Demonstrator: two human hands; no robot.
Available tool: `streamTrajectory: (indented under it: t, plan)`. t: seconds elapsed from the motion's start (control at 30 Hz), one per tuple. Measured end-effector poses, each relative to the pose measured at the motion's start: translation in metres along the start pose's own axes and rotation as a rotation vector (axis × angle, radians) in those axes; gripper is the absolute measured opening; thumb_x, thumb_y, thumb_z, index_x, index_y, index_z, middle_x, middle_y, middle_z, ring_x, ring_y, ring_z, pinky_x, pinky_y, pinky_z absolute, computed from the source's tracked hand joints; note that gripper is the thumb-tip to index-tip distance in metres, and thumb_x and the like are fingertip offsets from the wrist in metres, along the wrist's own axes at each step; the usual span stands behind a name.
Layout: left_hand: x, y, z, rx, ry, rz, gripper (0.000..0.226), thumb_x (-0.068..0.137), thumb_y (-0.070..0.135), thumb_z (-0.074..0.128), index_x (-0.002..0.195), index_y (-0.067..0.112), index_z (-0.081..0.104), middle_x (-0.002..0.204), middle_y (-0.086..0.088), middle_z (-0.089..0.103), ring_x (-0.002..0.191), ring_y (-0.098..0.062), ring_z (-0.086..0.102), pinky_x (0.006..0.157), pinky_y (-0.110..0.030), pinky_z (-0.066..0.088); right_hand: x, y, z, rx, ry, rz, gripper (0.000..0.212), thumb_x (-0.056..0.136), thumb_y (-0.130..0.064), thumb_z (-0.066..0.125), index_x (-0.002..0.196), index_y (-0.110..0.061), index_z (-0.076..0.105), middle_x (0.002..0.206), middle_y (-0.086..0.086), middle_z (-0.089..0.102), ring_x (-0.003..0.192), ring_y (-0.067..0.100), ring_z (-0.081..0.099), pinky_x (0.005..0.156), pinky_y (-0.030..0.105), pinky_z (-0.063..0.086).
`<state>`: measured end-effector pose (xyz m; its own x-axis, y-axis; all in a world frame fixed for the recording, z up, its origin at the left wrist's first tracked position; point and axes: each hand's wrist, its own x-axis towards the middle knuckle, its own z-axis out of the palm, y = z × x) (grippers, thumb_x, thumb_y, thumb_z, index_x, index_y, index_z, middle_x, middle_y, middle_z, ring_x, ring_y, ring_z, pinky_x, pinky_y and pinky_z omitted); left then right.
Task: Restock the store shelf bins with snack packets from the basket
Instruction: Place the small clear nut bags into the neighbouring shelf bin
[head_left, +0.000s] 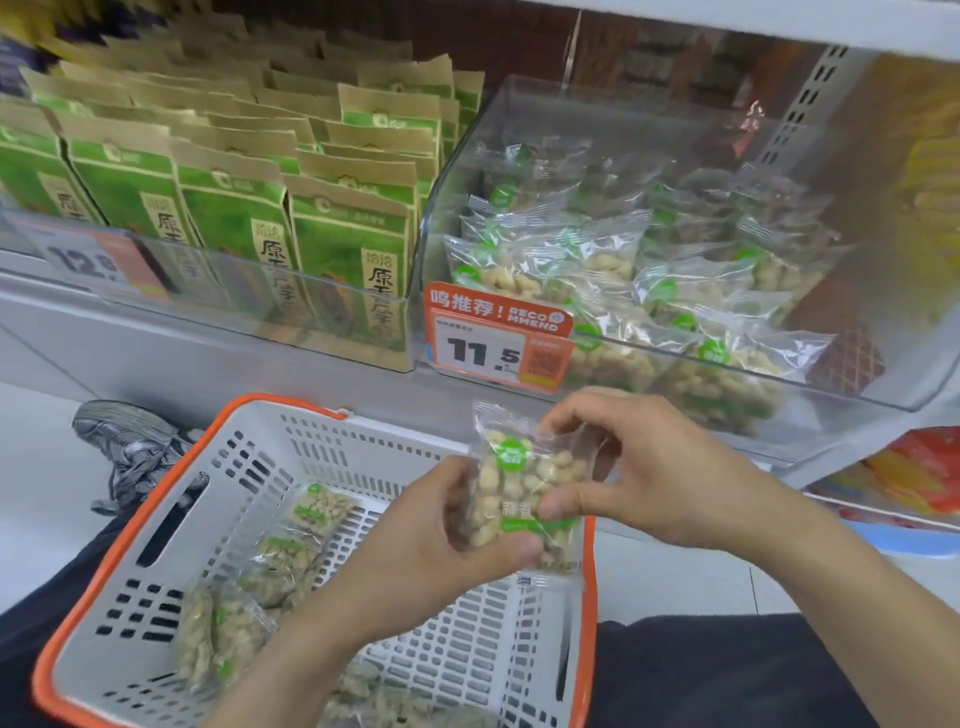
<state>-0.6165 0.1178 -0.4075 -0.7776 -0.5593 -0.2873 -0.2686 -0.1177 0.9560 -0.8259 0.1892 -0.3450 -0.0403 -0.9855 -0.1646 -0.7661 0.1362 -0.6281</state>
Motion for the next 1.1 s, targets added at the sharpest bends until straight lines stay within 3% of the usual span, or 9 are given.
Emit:
streamTrajectory:
  t: [0.1, 0.27, 0.33, 0.43, 0.6, 0.73, 0.83, 0.93, 1.1]
  plan:
    - [-0.001, 0.01, -0.002, 0.153, 0.014, 0.032, 0.049, 0.07, 0.03, 0.089, 0.11, 0.025, 0.062, 0.101, 0.008, 0.074, 0.087, -0.008, 0.071, 0.073, -0.022, 0.053, -0.013, -0.007, -0.008, -0.235, -0.058, -0.041, 0.058, 0.062, -0.077, 0.07, 0.101, -0.038, 0.05, 0.099, -0.023, 0.051, 0.095, -0.002, 0.05, 0.076, 0.019, 0.045]
    - [-0.003, 0.038, -0.009, 0.321, -0.066, 0.092, 0.054, 0.063, 0.027, 0.094, 0.11, 0.028, 0.066, 0.098, 0.012, 0.075, 0.087, -0.005, 0.071, 0.072, -0.019, 0.053, -0.028, -0.017, -0.018, -0.18, -0.05, -0.051, 0.107, 0.046, -0.082, 0.076, 0.132, -0.058, 0.018, 0.129, -0.04, 0.022, 0.124, -0.01, 0.036, 0.1, 0.024, 0.043]
    - [0.0, 0.05, -0.009, 0.342, -0.09, 0.115, 0.051, 0.062, 0.024, 0.094, 0.106, 0.027, 0.068, 0.094, 0.011, 0.075, 0.084, -0.005, 0.071, 0.07, -0.017, 0.051, -0.028, -0.015, -0.024, -0.141, -0.122, -0.014, 0.119, 0.044, -0.08, 0.08, 0.137, -0.062, 0.009, 0.134, -0.037, 0.029, 0.124, -0.005, 0.038, 0.103, 0.029, 0.043]
    - [0.005, 0.069, -0.003, 0.348, -0.115, 0.139, 0.052, 0.062, 0.018, 0.094, 0.108, 0.022, 0.07, 0.094, 0.01, 0.076, 0.086, -0.004, 0.072, 0.071, -0.014, 0.051, -0.027, -0.008, -0.034, -0.081, -0.101, 0.004, 0.104, 0.046, -0.073, 0.085, 0.131, -0.059, 0.026, 0.122, -0.033, 0.05, 0.117, -0.003, 0.049, 0.099, 0.03, 0.047]
    - [0.017, 0.105, 0.009, 0.318, -0.036, 0.267, 0.072, 0.051, 0.019, 0.095, 0.115, 0.033, 0.067, 0.101, 0.019, 0.075, 0.094, -0.001, 0.071, 0.074, -0.014, 0.054, -0.036, -0.001, -0.061, 0.215, 0.114, -0.113, 0.065, 0.053, -0.038, 0.097, 0.106, -0.031, 0.061, 0.093, -0.018, 0.069, 0.084, 0.003, 0.068, 0.07, 0.023, 0.053]
    - [0.025, 0.129, 0.024, 0.457, 0.151, 0.571, 0.076, 0.055, 0.047, 0.093, 0.124, 0.04, 0.062, 0.117, 0.025, 0.067, 0.104, 0.003, 0.066, 0.085, -0.014, 0.052, -0.051, 0.008, -0.084, 0.327, 0.348, -0.209, 0.055, 0.055, -0.024, 0.095, 0.098, -0.011, 0.063, 0.086, -0.005, 0.071, 0.08, 0.008, 0.07, 0.069, 0.024, 0.054]
    - [0.033, 0.143, 0.044, 0.381, 0.243, 0.774, 0.077, 0.065, 0.05, 0.083, 0.133, 0.04, 0.048, 0.134, 0.017, 0.054, 0.114, 0.0, 0.061, 0.085, -0.017, 0.052, -0.064, 0.017, -0.097, 0.343, 0.619, -0.299, 0.06, 0.059, -0.037, 0.091, 0.108, -0.019, 0.062, 0.098, -0.01, 0.073, 0.089, 0.003, 0.07, 0.076, 0.016, 0.053]
    - [0.05, 0.154, 0.061, 0.399, 0.286, 0.828, 0.078, 0.081, 0.05, 0.071, 0.144, 0.027, 0.032, 0.14, 0.009, 0.046, 0.125, -0.004, 0.053, 0.099, -0.024, 0.046, -0.065, 0.032, -0.105, 0.332, 0.899, -0.324, 0.064, 0.06, -0.057, 0.088, 0.113, -0.036, 0.058, 0.106, -0.016, 0.07, 0.1, 0.005, 0.067, 0.086, 0.02, 0.053]
    - [0.09, 0.176, 0.088, 0.934, 0.193, 0.737, 0.069, 0.093, 0.043, 0.06, 0.148, 0.016, 0.028, 0.143, 0.0, 0.042, 0.132, -0.014, 0.04, 0.106, -0.023, 0.03, -0.056, 0.062, -0.11, 0.201, 1.152, -0.2, 0.066, 0.065, -0.026, 0.091, 0.12, -0.022, 0.054, 0.102, -0.036, 0.062, 0.1, -0.01, 0.061, 0.087, 0.01, 0.045]
